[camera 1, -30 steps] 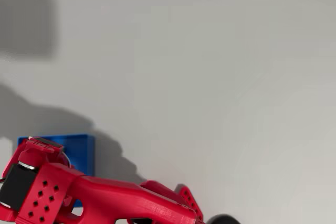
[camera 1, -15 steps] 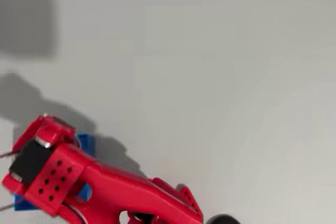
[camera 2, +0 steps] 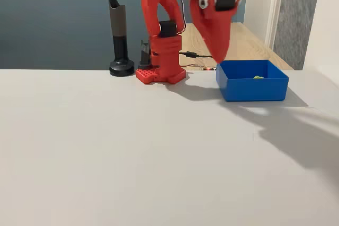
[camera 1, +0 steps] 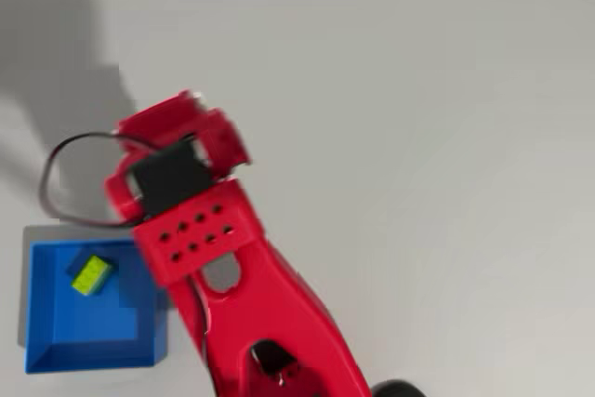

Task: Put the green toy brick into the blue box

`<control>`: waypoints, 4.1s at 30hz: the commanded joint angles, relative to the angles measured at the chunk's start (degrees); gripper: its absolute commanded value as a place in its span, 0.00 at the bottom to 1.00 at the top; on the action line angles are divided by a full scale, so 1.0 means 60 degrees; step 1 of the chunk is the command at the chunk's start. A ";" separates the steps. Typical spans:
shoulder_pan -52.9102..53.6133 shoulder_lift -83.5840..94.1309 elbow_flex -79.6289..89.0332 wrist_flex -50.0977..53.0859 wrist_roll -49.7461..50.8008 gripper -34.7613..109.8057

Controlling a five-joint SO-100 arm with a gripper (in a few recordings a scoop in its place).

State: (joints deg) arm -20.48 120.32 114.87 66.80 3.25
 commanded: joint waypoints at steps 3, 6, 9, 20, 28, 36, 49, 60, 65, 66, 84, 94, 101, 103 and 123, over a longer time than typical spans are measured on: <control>0.1816 0.0542 -0.0513 0.0015 -0.0073 0.24; 0.2446 0.0557 -0.0366 -0.0044 -0.0073 0.24; 0.2944 0.0586 -0.0015 -0.0220 -0.0073 0.24; 0.3970 0.1025 0.0996 -0.0703 0.0073 0.24; 0.3955 0.4292 0.3809 -0.1216 -0.0483 0.24; 0.3706 0.6899 0.6167 -0.1685 -0.0645 0.24; 0.3691 0.9448 0.8496 -0.1714 -0.0645 0.24; 0.3706 1.0342 0.9683 -0.2007 -0.0571 0.24; 0.3706 1.0605 1.0034 -0.2124 -0.0542 0.24; 0.3706 1.0679 1.0093 -0.2124 -0.0527 0.24; 0.3677 1.1001 1.0503 -0.2241 -0.0293 0.24; 0.3647 1.1001 1.0503 -0.2227 -0.0220 0.24; 0.3662 1.1001 1.0518 -0.2227 0.0894 0.24; 0.3721 1.1001 1.0532 -0.2227 0.1143 0.24; 0.3633 1.1001 1.0532 -0.2241 0.0952 0.24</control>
State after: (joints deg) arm 0.97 185.98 178.95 54.23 8.44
